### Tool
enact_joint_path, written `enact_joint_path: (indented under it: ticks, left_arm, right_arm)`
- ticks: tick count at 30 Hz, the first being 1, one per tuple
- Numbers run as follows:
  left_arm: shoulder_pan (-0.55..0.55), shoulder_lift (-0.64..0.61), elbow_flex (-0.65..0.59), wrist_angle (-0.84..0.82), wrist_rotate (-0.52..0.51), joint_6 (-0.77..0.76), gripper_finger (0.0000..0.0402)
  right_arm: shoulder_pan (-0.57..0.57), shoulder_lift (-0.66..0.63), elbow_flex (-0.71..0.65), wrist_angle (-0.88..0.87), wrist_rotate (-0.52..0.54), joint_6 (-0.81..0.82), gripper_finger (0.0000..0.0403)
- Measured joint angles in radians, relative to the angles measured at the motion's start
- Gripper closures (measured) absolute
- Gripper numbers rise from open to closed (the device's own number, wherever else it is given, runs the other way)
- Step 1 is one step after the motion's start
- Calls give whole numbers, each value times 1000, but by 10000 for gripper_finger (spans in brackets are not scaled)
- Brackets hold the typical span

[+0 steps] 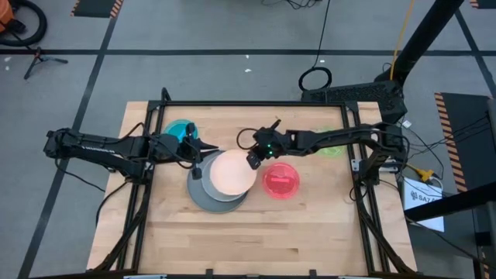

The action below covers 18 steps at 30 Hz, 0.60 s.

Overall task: Stack plastic plates
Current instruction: Stack the pink plate on top of the light pink plate

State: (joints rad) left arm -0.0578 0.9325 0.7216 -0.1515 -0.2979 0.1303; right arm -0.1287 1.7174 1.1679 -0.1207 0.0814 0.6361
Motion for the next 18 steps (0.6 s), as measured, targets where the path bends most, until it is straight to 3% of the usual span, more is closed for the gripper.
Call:
enact_joint_path:
  ticks: [5,10,18]
  left_arm:
    - [0,0,0,-1,0,7,362]
    - [0,0,0,-22,0,7,362]
    - [0,0,0,-38,0,6,362]
  right_arm:
    - [0,-11,0,-2,-11,-12,292]
    - [6,-64,0,-31,-45,-30,279]
    - [122,-104,0,-290,-128,-95,283]
